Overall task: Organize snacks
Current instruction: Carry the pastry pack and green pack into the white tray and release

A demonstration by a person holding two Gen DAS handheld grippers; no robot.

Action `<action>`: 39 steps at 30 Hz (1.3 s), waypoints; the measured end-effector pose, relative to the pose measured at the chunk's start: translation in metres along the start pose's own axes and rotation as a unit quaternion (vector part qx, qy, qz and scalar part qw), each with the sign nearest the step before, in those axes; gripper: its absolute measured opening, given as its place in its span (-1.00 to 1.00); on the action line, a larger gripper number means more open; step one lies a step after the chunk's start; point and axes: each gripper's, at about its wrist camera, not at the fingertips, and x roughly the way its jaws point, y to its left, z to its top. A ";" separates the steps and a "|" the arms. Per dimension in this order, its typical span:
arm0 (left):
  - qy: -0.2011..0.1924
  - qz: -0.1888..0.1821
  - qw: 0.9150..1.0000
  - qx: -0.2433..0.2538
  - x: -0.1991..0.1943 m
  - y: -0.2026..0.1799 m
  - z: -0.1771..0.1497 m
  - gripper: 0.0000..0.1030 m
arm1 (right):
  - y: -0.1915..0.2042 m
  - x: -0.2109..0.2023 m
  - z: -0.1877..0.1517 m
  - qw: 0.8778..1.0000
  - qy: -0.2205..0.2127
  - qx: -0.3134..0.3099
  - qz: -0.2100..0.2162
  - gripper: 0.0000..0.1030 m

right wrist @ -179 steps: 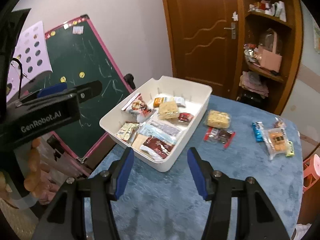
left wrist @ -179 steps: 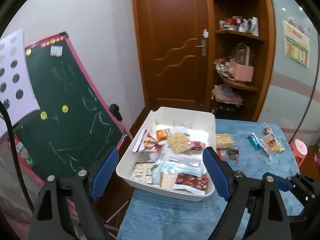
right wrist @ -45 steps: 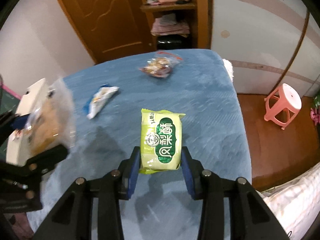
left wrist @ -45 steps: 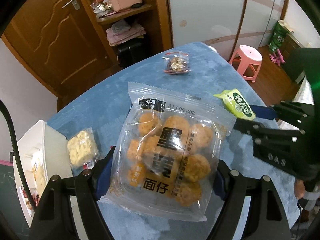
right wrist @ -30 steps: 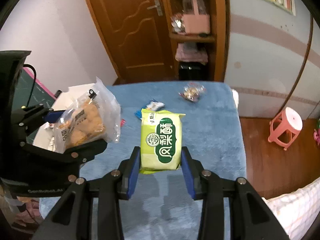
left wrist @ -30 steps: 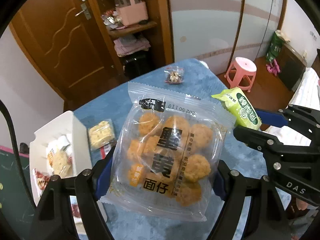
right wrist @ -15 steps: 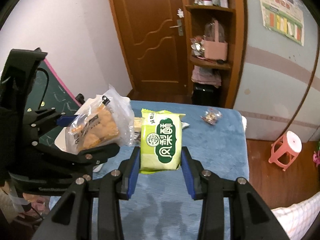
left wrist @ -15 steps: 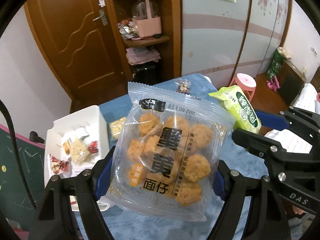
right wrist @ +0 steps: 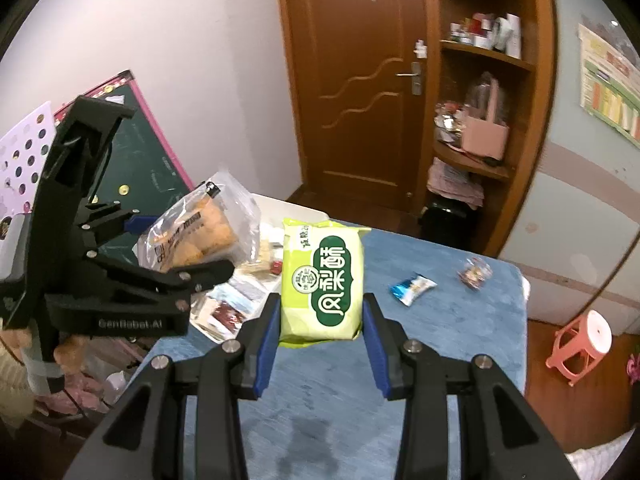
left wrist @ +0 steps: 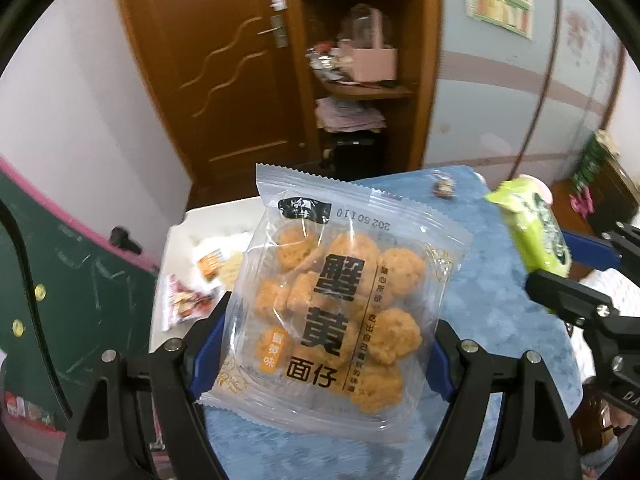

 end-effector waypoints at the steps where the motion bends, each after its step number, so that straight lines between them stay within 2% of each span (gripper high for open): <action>1: 0.002 -0.001 1.000 -0.009 0.000 0.011 -0.001 0.55 | 0.005 0.002 0.002 1.000 0.000 -0.004 0.001 -0.22; 9: 0.006 0.021 0.997 -0.076 -0.002 0.100 -0.014 0.55 | 0.056 0.034 0.040 0.999 0.003 -0.041 0.030 -0.23; 14: 0.020 0.011 0.992 -0.123 0.016 0.149 -0.026 0.56 | 0.082 0.054 0.057 0.997 0.004 -0.047 0.054 -0.22; 17: 0.028 0.014 0.991 -0.133 0.032 0.164 -0.034 0.56 | 0.092 0.071 0.062 0.997 0.014 -0.049 0.060 -0.22; 26: 0.070 0.008 0.988 -0.139 0.098 0.173 -0.053 0.56 | 0.103 0.139 0.066 0.996 0.056 -0.030 0.059 -0.22; 32: 0.088 0.016 0.989 -0.118 0.124 0.166 -0.065 0.56 | 0.108 0.176 0.057 0.994 0.087 -0.013 0.059 -0.22; 39: 0.099 0.017 0.988 -0.118 0.140 0.166 -0.075 0.61 | 0.112 0.203 0.055 0.992 0.112 -0.004 0.055 -0.20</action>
